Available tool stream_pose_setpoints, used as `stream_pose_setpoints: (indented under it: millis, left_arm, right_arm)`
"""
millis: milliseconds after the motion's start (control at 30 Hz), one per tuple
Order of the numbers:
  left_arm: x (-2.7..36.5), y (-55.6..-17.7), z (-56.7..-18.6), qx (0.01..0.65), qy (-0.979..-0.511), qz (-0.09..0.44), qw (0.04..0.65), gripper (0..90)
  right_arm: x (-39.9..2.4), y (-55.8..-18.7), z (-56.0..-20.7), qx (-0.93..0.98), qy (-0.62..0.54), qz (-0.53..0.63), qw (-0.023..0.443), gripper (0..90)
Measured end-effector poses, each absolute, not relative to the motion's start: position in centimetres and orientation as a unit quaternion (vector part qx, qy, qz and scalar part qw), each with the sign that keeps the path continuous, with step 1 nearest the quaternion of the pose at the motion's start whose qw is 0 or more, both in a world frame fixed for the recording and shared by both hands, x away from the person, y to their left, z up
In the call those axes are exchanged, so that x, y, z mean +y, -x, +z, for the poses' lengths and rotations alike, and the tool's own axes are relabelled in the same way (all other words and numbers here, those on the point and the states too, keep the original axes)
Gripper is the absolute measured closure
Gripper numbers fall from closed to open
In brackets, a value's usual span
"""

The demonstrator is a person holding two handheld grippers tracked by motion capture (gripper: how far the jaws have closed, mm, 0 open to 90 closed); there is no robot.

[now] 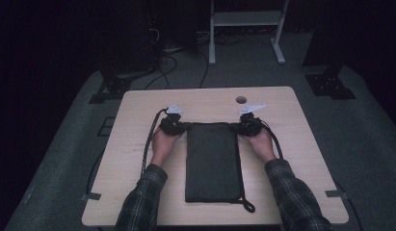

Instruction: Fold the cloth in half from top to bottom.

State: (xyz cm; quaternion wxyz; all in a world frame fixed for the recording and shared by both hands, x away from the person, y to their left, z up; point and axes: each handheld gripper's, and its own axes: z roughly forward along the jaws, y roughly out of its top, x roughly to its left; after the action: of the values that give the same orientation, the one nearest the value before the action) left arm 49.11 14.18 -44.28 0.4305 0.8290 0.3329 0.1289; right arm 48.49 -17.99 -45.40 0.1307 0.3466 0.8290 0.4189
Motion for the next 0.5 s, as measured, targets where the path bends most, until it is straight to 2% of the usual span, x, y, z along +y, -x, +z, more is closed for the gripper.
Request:
stream_pose_setpoints:
  millis: [267,500]
  left_arm:
    - [14.7,-48.5,-40.6,0.316,-0.809,0.152,0.472,83.2]
    - [15.2,-46.6,-40.2,0.291,-0.816,0.133,0.482,83.0]
  right_arm:
    - [-18.3,-48.3,-41.7,0.810,-0.334,0.457,0.155,81.8]
    - [-19.1,-46.3,-41.3,0.812,-0.319,0.471,0.134,81.8]
